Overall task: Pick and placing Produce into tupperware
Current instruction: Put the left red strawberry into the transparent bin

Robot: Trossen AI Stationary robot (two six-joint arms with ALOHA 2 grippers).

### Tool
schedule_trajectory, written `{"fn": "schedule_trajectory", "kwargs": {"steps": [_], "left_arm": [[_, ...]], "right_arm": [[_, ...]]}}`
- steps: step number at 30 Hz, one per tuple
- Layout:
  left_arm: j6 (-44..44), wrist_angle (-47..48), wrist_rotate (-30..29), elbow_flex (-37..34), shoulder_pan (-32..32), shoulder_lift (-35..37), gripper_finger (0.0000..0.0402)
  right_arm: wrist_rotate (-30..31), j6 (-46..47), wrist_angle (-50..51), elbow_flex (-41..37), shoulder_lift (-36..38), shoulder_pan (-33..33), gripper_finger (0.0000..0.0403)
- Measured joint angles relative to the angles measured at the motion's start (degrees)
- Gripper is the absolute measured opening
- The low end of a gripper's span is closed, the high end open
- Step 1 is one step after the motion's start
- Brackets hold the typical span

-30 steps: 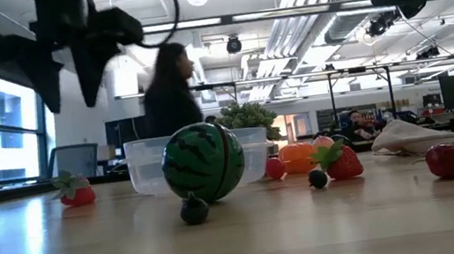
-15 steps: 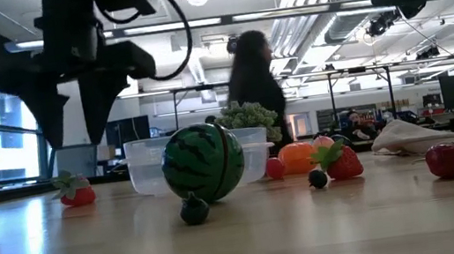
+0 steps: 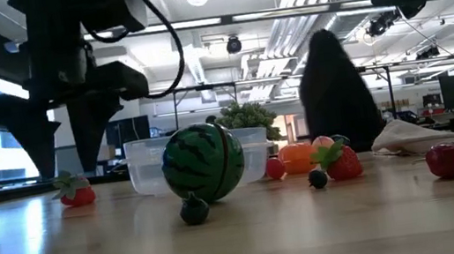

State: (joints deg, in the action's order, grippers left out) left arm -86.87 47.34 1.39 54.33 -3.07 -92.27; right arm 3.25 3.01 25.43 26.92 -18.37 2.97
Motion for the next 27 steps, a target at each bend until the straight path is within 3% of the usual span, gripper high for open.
{"fn": "schedule_trajectory", "kwargs": {"steps": [15,27], "left_arm": [[1.7,-10.6,0.8,-6.8,0.0,0.0,0.0241],[5.1,-10.8,-0.5,-6.8,0.0,0.0,0.0241]], "right_arm": [[0.0,0.0,0.0,0.0,0.0,0.0,0.0052],[0.0,0.0,0.0,0.0,0.0,0.0,0.0052]]}}
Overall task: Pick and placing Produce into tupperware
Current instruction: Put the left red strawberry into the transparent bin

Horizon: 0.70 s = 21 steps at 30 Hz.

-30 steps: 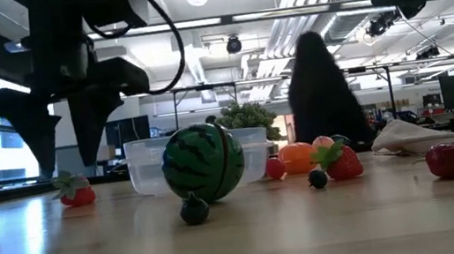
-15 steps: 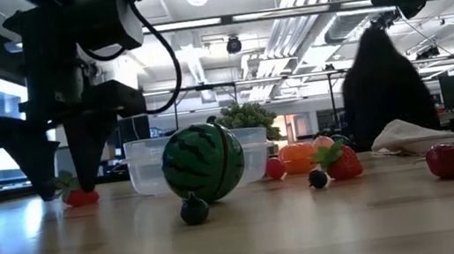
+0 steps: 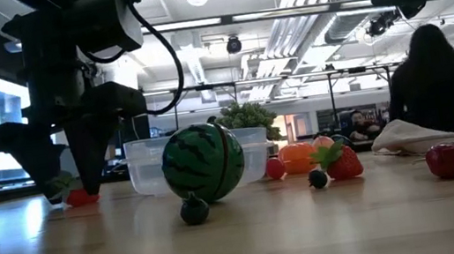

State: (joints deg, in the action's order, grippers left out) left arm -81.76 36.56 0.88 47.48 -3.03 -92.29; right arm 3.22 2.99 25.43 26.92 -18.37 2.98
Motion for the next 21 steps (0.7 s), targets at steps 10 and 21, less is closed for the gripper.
{"fn": "schedule_trajectory", "kwargs": {"steps": [10,21], "left_arm": [[0.5,-0.2,-0.4,0.0,0.0,0.0,0.0239],[1.2,-0.3,-1.2,0.0,0.0,0.0,0.0165]], "right_arm": [[0.0,0.0,0.0,0.0,0.0,0.0,0.0052],[0.0,0.0,0.0,0.0,0.0,0.0,0.0052]]}}
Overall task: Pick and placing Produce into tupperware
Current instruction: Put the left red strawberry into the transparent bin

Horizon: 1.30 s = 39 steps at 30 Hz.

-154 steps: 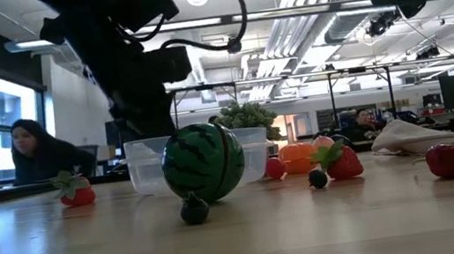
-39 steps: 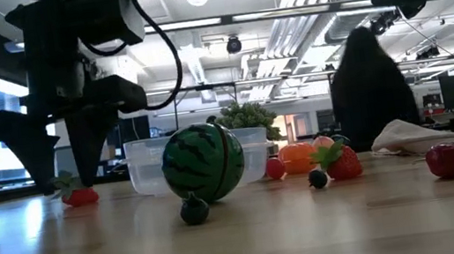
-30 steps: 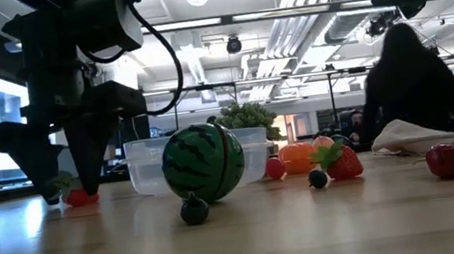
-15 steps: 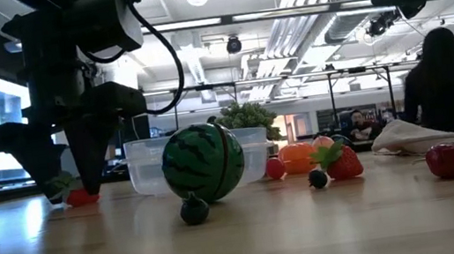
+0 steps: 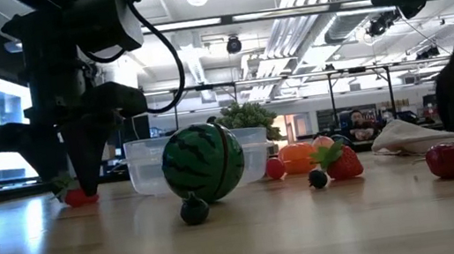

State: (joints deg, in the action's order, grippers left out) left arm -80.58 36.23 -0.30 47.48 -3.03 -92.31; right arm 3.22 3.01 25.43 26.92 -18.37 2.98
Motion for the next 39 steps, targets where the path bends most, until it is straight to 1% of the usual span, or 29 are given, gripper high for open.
{"fn": "schedule_trajectory", "kwargs": {"steps": [5,8,33,37,39], "left_arm": [[0.0,0.0,-0.4,0.0,0.0,0.0,0.0138],[0.0,0.0,-0.4,0.0,0.0,0.0,0.013],[0.8,0.3,-0.6,0.0,0.0,0.1,0.0136],[0.8,0.9,-0.9,0.2,0.0,2.0,0.0136],[0.8,2.4,-2.0,0.9,0.0,3.8,0.0136]], "right_arm": [[0.0,0.0,0.0,0.0,0.0,0.0,0.0052],[0.0,0.0,0.0,0.0,0.0,0.0,0.0052],[0.0,0.0,0.0,0.0,0.0,0.0,0.0052],[0.0,0.0,0.0,0.0,0.0,0.0,0.0052],[0.0,0.0,0.0,0.0,0.0,0.0,0.0052]]}}
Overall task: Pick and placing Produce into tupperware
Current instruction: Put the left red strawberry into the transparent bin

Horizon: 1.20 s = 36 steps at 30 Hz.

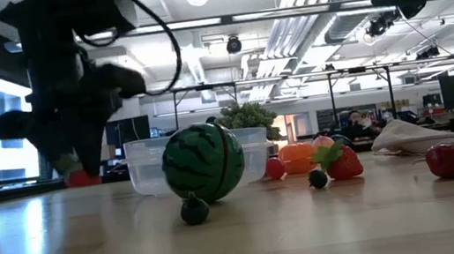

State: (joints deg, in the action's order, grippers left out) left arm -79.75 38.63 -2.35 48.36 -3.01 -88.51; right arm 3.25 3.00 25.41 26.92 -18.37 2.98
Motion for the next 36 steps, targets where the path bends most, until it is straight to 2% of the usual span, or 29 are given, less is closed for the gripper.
{"fn": "schedule_trajectory", "kwargs": {"steps": [7,12,17,21,30,36], "left_arm": [[0.3,4.9,-5.1,4.5,0.0,6.0,0.0136],[5.1,6.4,-10.3,10.5,0.0,6.8,0.0136],[10.4,6.8,-14.8,15.6,0.0,3.7,0.0136],[12.1,7.2,-16.5,19.3,0.6,-1.5,0.0136],[16.9,8.2,-11.8,27.6,4.3,-14.6,0.0136],[18.1,8.1,-8.8,29.0,5.4,-18.4,0.0136]], "right_arm": [[0.0,0.0,0.0,0.0,0.0,0.0,0.0052],[0.0,0.0,0.0,0.0,0.0,0.0,0.0052],[0.0,0.0,0.0,0.0,0.0,0.0,0.0052],[0.0,0.0,0.0,0.0,0.0,0.0,0.0052],[0.0,0.0,0.0,0.0,0.0,0.0,0.0052],[0.0,0.0,0.0,0.0,0.0,0.0,0.0052]]}}
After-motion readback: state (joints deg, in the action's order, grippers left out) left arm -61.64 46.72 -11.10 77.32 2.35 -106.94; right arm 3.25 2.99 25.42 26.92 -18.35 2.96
